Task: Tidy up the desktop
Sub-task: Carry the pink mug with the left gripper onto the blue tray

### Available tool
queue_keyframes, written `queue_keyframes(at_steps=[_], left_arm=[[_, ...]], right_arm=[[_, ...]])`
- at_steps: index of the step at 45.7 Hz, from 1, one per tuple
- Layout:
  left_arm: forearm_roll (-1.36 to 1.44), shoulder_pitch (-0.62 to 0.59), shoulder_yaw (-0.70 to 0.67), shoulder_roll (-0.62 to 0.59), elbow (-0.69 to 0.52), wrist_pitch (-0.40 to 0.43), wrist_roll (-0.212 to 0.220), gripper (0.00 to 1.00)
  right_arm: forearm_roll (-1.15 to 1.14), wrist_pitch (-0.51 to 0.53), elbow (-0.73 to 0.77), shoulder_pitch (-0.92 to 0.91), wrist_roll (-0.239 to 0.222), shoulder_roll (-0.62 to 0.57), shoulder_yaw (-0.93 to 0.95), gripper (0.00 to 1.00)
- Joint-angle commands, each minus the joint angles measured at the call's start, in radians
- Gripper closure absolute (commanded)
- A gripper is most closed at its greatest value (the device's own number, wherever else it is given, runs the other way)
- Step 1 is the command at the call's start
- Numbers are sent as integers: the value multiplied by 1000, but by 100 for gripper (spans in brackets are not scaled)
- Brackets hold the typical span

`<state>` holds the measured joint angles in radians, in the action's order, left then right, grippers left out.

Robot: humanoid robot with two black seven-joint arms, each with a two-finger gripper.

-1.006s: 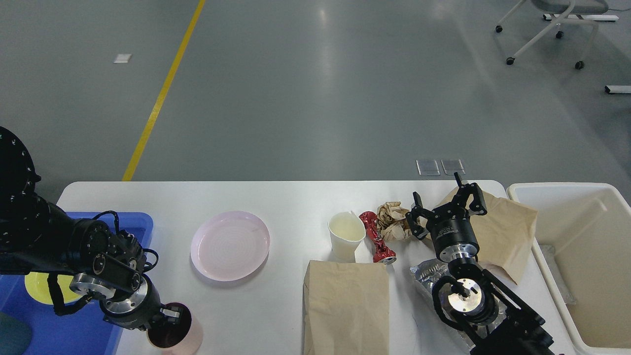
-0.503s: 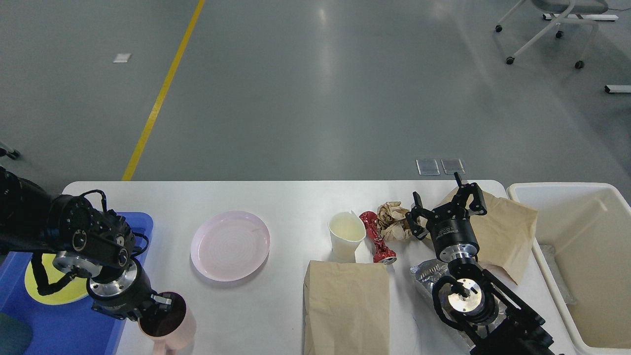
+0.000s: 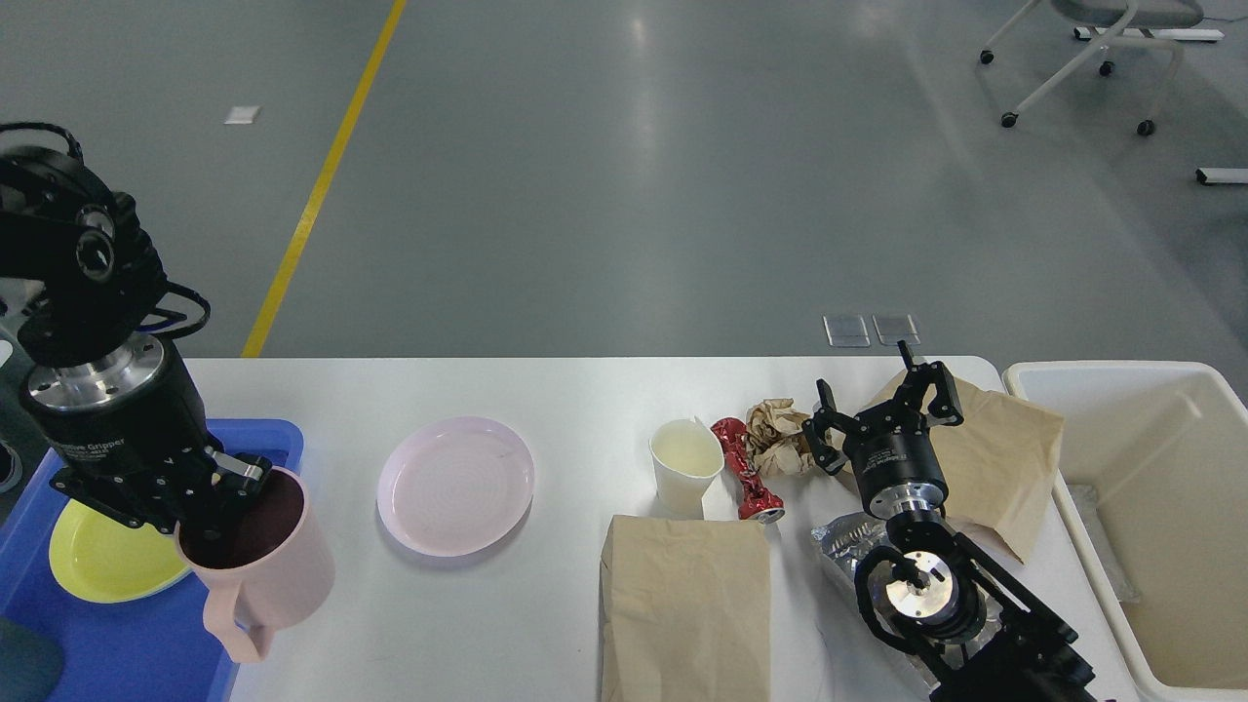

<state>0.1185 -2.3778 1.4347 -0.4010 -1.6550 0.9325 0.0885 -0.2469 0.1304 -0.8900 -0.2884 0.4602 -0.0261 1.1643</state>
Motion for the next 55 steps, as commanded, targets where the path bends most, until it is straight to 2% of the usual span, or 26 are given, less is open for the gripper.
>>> queue_keyframes(at_steps=[1,6,10,18,26,30,37,38,48,52,55], left_arm=[[-97,-176,79,99,-35,27,-4,100],[-125,-299,95,102,-45,27,-7,100],[-128,-345,98,96,-45,27,-10,100],[-126,-339,102,76,-43,27,-26,100],[-22,-272,118,-111,10,27,5,100],[64,-166,122,-186,79,27,-1,100],[157,98,98,-280,271,27,-9,100],[177,182,73,-307,323,27,-9,100],[269,662,-239,-343,564,27,-3,100],[309,790,-329,-341,615,27,-7,100],[332,839,-358,-348,641,27,-3,100]], right_arm=[[0,0,0,0,0,0,0,0],[0,0,0,0,0,0,0,0],[0,0,0,0,0,0,0,0],[0,0,0,0,0,0,0,0],[1,0,-1,0,0,0,0,0],[1,0,-1,0,0,0,0,0],[1,0,-1,0,0,0,0,0],[1,0,-1,2,0,0,0,0],[1,0,-1,0,0,0,0,0],[1,0,-1,2,0,0,0,0],[1,0,-1,2,0,0,0,0]])
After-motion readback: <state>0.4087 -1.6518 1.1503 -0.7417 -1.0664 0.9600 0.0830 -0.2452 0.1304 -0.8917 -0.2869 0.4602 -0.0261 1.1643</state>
